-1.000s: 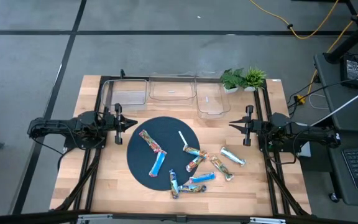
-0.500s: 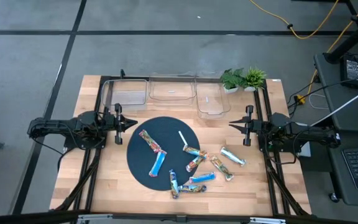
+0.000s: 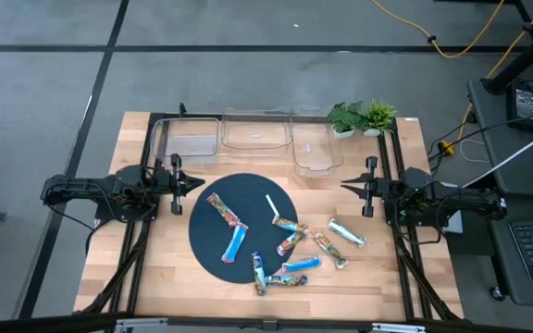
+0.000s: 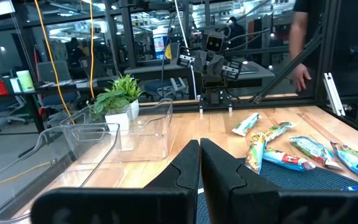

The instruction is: Pick and place Granola Bars by type

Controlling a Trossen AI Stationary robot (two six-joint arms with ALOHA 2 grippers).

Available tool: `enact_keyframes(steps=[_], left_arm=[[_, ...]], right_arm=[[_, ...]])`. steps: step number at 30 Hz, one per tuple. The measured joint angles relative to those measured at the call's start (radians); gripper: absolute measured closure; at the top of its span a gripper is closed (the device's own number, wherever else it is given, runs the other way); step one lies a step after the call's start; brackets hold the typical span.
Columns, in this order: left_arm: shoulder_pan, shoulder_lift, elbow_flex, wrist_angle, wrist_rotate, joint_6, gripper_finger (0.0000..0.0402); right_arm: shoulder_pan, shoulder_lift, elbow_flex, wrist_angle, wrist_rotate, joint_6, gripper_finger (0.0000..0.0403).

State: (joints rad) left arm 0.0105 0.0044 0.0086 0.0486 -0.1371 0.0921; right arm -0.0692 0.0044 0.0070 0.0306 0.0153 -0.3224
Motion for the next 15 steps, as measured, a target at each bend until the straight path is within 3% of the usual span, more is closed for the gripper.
enact_keyframes(steps=[15], left_arm=[[0.000, 0.000, 0.000, 0.000, 0.000, 0.000, 0.0394]], right_arm=[[0.000, 0.000, 0.000, 0.000, 0.000, 0.000, 0.0357]])
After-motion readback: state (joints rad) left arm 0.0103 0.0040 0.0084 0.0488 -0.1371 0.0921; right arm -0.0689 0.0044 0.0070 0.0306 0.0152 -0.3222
